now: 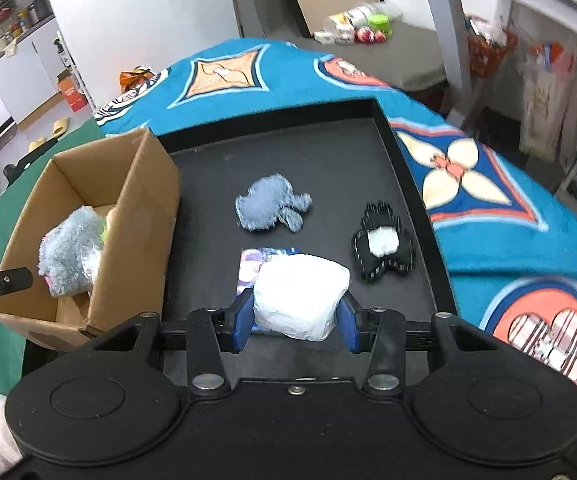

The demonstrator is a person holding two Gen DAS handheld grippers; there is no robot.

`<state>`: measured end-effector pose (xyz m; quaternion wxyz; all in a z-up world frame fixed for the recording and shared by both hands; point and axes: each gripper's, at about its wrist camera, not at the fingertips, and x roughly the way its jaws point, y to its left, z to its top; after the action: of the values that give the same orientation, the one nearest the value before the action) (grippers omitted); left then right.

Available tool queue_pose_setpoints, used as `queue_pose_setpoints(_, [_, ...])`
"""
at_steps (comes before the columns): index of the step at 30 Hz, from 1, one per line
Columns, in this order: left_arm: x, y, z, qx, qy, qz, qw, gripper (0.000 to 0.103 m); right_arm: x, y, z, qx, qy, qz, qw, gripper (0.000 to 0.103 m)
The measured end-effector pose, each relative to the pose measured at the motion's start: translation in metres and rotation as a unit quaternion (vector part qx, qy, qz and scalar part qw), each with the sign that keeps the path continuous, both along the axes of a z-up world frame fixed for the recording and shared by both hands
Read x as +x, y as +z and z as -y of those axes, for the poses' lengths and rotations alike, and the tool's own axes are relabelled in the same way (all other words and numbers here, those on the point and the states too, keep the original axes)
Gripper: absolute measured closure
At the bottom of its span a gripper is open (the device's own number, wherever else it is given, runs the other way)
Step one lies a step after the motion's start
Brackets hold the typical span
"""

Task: Organize soft objects
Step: 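Carry the white cloth bundle into the box and open the right gripper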

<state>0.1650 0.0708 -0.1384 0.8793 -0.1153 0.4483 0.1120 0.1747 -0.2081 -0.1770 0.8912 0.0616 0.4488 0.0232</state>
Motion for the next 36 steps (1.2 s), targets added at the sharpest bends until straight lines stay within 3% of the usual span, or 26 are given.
queue_pose_setpoints(7, [-0.002, 0.002, -0.005, -0.012, 0.004, 0.005, 0.9999, 0.049, 0.003, 0.018, -0.015, -0.02, 0.007, 0.027, 0.999, 0.06])
queue_pose_setpoints(36, [-0.005, 0.002, -0.02, -0.046, 0.006, 0.034, 0.9983, 0.052, 0.026, 0.067, -0.093, 0.002, 0.107, 0.104, 0.989, 0.06])
